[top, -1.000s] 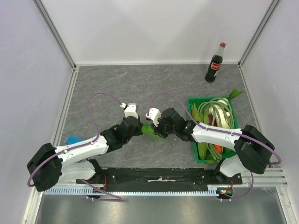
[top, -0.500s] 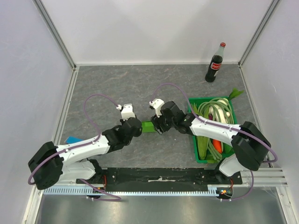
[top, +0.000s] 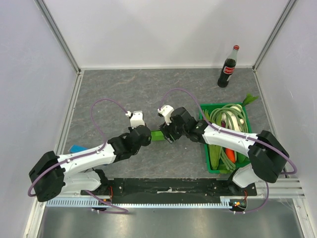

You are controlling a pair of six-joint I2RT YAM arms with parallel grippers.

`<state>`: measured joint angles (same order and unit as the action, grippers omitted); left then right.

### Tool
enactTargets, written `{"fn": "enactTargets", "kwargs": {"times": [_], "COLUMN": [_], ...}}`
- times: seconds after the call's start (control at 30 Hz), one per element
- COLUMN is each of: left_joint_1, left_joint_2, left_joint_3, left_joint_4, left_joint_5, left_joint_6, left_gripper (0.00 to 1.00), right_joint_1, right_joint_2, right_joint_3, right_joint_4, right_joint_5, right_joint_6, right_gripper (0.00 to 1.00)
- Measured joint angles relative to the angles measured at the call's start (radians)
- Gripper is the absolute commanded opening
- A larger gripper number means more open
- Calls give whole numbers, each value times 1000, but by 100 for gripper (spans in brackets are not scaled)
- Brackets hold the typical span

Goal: Fold the paper box

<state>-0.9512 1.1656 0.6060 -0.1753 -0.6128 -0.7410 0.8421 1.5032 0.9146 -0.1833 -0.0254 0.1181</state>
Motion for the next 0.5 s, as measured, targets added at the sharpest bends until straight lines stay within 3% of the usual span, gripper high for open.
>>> {"fn": "enactTargets", "kwargs": {"times": [0.27,0.37,0.43,0.5], "left_joint_1": [0,0,0,1], "left_joint_2": [-30,-30,-28,-19], "left_joint_3": [0,0,1,3], "left_joint_4": [-2,3,4,7], "left_joint_5": [128,154,160,155], "left_joint_6": [29,42,51,56], "left_gripper": [2,2,2,2], "right_joint_1": [0,0,0,1], "right_joint_2": [-19,-18,-16,-15], "right_joint_3": [-63,-75,-75,-77], "right_joint_4": [93,104,113,109], "right_joint_5": [-40,-66,-76,-88], "right_joint_6": [-37,-64,-89,-109], "right_gripper": [70,62,51,48]}}
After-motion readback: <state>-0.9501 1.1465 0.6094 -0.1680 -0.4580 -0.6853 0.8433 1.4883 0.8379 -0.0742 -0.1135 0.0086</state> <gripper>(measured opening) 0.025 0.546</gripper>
